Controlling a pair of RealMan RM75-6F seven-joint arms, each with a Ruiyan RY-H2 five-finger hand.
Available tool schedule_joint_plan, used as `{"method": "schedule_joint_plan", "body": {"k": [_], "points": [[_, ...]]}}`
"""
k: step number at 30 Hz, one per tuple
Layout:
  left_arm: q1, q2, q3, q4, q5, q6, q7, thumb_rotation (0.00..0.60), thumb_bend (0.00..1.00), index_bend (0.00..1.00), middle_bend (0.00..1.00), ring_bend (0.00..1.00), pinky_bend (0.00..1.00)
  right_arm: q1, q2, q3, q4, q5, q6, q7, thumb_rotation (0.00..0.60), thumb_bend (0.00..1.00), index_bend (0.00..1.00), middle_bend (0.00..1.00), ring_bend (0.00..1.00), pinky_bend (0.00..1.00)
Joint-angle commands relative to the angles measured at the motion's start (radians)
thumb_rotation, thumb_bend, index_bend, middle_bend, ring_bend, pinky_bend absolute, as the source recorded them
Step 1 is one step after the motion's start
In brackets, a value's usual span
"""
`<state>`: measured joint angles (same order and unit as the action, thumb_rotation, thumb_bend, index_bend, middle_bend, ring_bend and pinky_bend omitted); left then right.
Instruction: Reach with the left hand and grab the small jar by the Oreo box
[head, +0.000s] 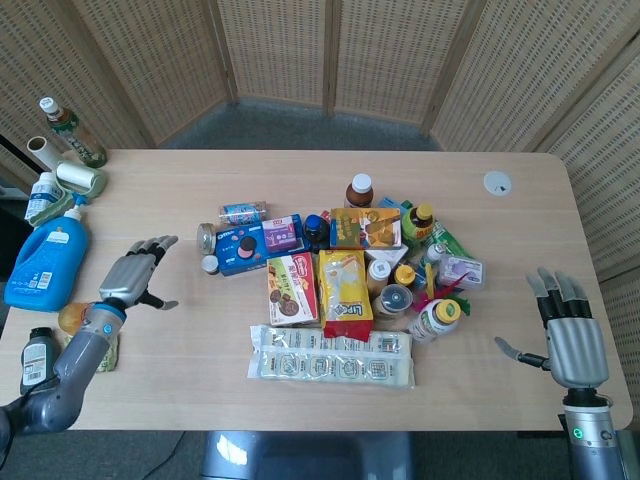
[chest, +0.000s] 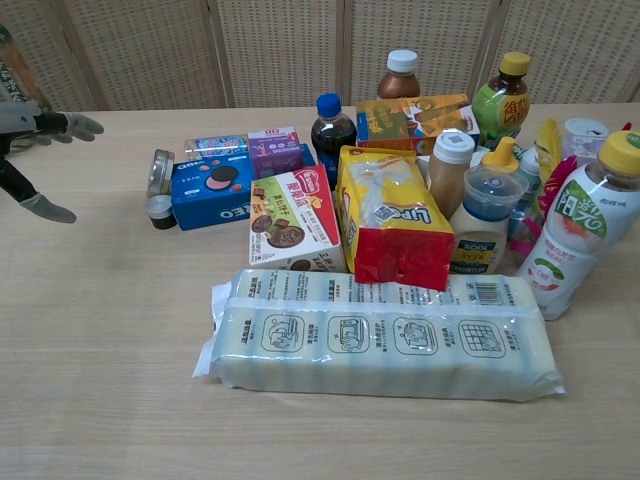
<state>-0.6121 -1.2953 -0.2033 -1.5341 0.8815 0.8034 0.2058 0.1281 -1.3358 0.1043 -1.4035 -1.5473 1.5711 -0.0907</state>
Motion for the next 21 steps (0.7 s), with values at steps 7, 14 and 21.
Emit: {"method": "schedule_joint_plan", "body": {"k": [7,14,21], "points": [[-0.161,-0.129,-0.032,0.283,-0.192,-0.179,-0.003,0.6,0.0,0.0,0.0,0.0,0.0,-0.005,0.012,0.005,-0.012,0.019,-0.008,-0.02,0.34,0.15,0.0,0.0,0.0,0.0],[-0.251,-0.226,-0.025,0.469,-0.287,-0.289,-0.013,0.6,0.0,0.0,0.0,0.0,0.0,-0.011,0.02,0.011,-0.036,0.034,-0.004,-0.049,0.344,0.15,0.0,0.0,0.0,0.0],[-0.299,-0.319,-0.015,0.619,-0.307,-0.348,-0.037,0.6,0.0,0.0,0.0,0.0,0.0,-0.025,0.029,0.011,-0.052,0.05,0.001,-0.066,0.343,0.15,0.0,0.0,0.0,0.0]]}}
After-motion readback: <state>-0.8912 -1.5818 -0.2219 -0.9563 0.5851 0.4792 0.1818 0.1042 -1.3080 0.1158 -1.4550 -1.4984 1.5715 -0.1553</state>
